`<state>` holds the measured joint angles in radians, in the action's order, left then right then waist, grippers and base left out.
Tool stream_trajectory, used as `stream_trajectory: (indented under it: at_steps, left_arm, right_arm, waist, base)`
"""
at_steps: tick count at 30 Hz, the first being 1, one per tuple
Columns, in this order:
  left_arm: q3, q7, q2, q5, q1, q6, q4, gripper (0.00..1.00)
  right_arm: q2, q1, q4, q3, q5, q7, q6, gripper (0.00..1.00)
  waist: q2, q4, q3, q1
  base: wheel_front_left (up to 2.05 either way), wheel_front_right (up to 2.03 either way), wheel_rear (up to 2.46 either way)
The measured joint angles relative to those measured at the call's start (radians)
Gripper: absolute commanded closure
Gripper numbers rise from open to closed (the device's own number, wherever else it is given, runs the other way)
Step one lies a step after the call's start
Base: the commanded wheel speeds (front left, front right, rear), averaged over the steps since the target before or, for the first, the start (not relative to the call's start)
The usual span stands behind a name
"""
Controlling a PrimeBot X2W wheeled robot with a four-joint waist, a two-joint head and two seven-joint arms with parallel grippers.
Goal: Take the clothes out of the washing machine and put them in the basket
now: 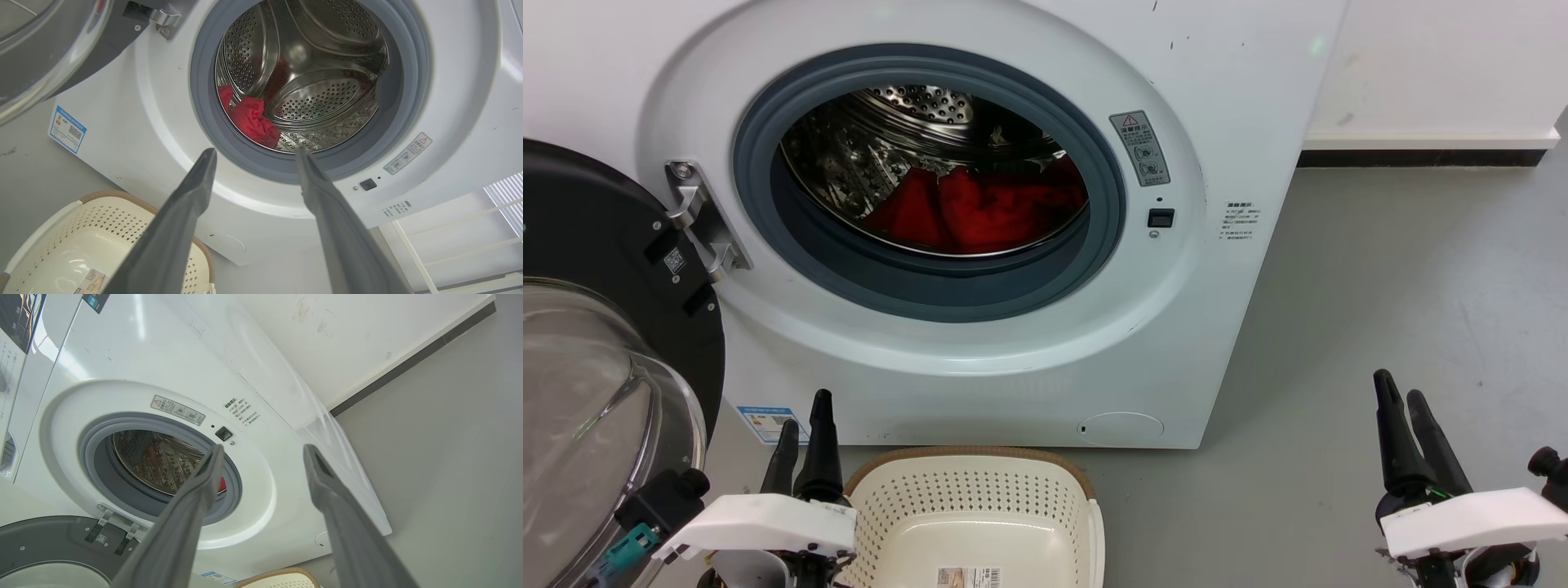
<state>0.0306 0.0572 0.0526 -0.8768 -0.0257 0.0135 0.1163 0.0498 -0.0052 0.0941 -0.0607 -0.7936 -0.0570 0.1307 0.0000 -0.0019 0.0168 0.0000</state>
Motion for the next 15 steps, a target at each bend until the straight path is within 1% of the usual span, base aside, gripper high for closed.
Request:
stream_trajectory:
  at_steps: [15]
  left_arm:
    - [-0.019, 0.047, 0.002, 0.197, 0.022, 0.017, -0.037, 0.0]
  right_arm:
    - [0.0, 0.029, -0.035, 0.004, 0.206, -0.048, 0.0, 0.0]
  waist:
    - [0.0, -0.001, 0.001, 0.0]
  base:
    - [0.0, 0.0, 0.0]
